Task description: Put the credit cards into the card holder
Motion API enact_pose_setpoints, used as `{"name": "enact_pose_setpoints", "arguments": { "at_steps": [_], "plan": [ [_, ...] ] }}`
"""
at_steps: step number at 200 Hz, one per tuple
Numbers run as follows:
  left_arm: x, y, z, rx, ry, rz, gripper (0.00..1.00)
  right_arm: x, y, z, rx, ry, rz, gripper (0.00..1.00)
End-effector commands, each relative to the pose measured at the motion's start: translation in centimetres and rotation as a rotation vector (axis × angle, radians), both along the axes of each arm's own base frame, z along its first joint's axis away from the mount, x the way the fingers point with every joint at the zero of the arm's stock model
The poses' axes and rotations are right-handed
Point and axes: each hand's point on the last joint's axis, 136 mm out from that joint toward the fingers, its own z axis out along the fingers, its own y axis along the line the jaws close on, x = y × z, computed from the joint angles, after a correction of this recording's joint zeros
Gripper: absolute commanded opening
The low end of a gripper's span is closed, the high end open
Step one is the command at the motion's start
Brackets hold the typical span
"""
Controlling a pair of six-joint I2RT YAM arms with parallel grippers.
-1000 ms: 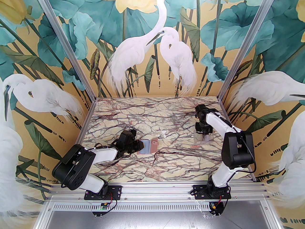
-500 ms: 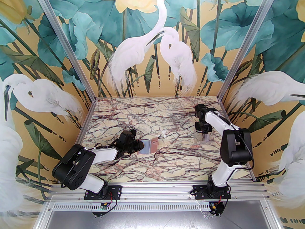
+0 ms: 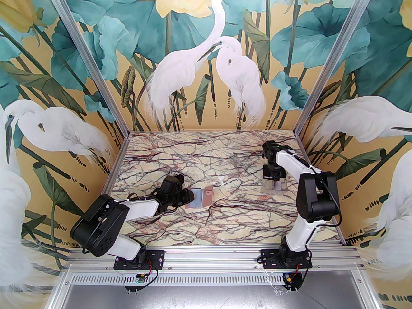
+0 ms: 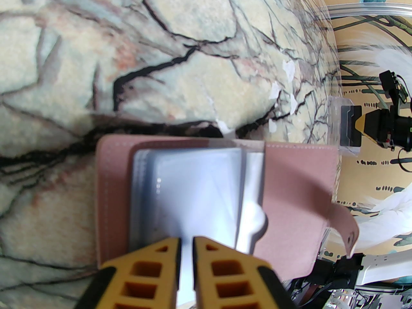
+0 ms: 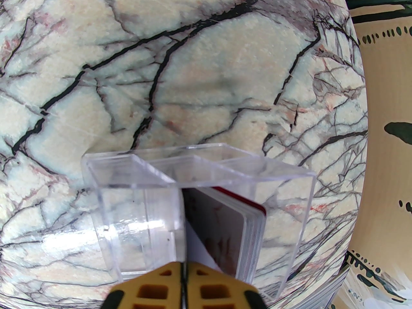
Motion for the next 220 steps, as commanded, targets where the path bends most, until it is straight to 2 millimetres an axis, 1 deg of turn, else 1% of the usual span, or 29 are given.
{"name": "enact_pose_setpoints", "arguments": {
  "at_steps": [1,35,60,81,102,111,118,126,133,143,159,175,183,198,220],
  "plan": [
    [-1.4,1.4,-2.6,0.068,0.092,0.020,0.17,0.6,0.2,1.0,0.014,-0.029,0.003,0.04],
    [-1.3,1.4,-2.6,0.065,0.088,0.021,0.17,0.1,0.4,2.6,0.028,-0.057,0.003,0.01],
    [-1.4,1.4,-2.7,0.067,0.091,0.020,0.17,-0.4,1.2,4.7,0.058,-0.103,0.011,0.00],
    [-1.4,1.4,-2.7,0.068,0.092,0.020,0.17,-1.1,2.7,7.0,0.116,-0.164,0.033,0.00],
    [-1.4,1.3,-2.6,0.067,0.090,0.020,0.17,-1.8,4.6,9.7,0.214,-0.239,0.057,0.00],
    [-1.4,1.3,-2.6,0.065,0.091,0.019,0.17,-2.0,5.8,11.0,0.273,-0.276,0.071,0.00],
    [-1.4,1.3,-2.6,0.065,0.090,0.019,0.17,-2.2,7.2,12.1,0.346,-0.315,0.090,0.00],
    [-1.4,1.3,-2.6,0.065,0.089,0.019,0.17,-2.4,8.6,13.0,0.411,-0.343,0.100,0.00],
    [-1.4,1.3,-2.6,0.066,0.090,0.019,0.17,-2.5,10.2,13.8,0.478,-0.372,0.114,0.00],
    [-1.4,1.3,-2.6,0.066,0.090,0.021,0.17,-2.5,13.0,14.7,0.585,-0.410,0.142,0.00],
    [-1.4,1.3,-2.7,0.065,0.093,0.020,0.17,-2.9,19.0,15.5,0.765,-0.422,0.221,0.00],
    [-1.4,1.3,-2.6,0.064,0.091,0.019,0.17,-3.3,24.2,15.3,0.840,-0.402,0.284,0.00],
    [-1.4,1.3,-2.6,0.064,0.090,0.020,0.17,-3.4,26.5,14.7,0.847,-0.374,0.308,0.00],
    [-1.4,1.3,-2.6,0.065,0.092,0.020,0.17,-3.5,30.0,13.8,0.853,-0.336,0.336,0.00],
    [-1.4,1.4,-2.6,0.064,0.090,0.020,0.17,-3.7,34.1,12.7,0.881,-0.296,0.367,0.00]
  ]
}}
